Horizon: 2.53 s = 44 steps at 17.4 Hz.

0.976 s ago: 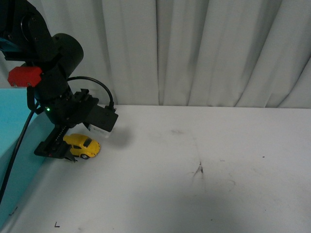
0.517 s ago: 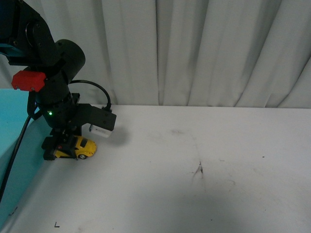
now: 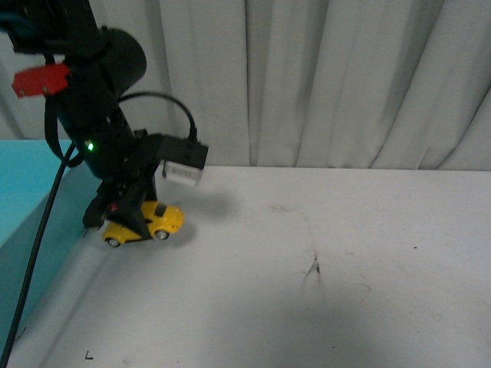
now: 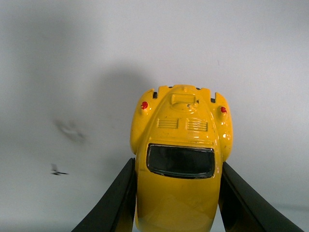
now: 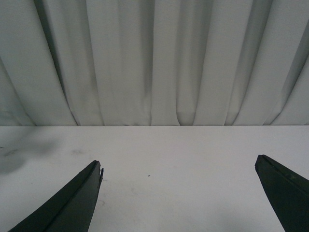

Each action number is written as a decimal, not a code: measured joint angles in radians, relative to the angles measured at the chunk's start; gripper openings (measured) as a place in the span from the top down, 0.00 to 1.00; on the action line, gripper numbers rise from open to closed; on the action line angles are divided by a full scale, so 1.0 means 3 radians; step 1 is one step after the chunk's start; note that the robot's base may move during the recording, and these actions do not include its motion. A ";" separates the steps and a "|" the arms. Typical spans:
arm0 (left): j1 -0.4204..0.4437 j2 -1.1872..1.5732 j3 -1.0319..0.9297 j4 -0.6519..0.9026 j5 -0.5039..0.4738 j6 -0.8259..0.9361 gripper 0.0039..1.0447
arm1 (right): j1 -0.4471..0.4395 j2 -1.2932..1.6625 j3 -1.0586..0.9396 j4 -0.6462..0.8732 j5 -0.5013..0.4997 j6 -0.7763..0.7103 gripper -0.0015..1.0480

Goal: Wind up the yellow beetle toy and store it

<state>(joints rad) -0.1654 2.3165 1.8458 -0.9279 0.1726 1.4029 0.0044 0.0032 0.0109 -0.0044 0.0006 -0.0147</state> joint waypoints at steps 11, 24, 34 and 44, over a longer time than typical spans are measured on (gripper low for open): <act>0.1162 -0.1175 -0.0544 0.0886 0.0137 -0.1893 0.61 | 0.0000 0.0000 0.0000 0.0000 0.0000 0.0000 0.06; 0.1635 -0.0591 -0.1324 0.1789 -0.0849 -0.3131 0.61 | 0.0000 0.0000 0.0000 0.0001 0.0000 0.0000 0.06; 0.1588 -0.0395 -0.1322 0.1720 -0.0669 -0.3351 0.16 | 0.0000 0.0000 0.0000 0.0001 0.0000 0.0000 0.06; 0.1803 -0.1731 -0.1901 0.2380 0.0304 -0.3546 0.06 | 0.0000 0.0000 0.0000 0.0001 0.0000 0.0000 0.06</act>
<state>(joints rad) 0.3756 1.7973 1.2755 -0.2138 0.2638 0.3389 0.0044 0.0032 0.0109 -0.0040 0.0006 -0.0147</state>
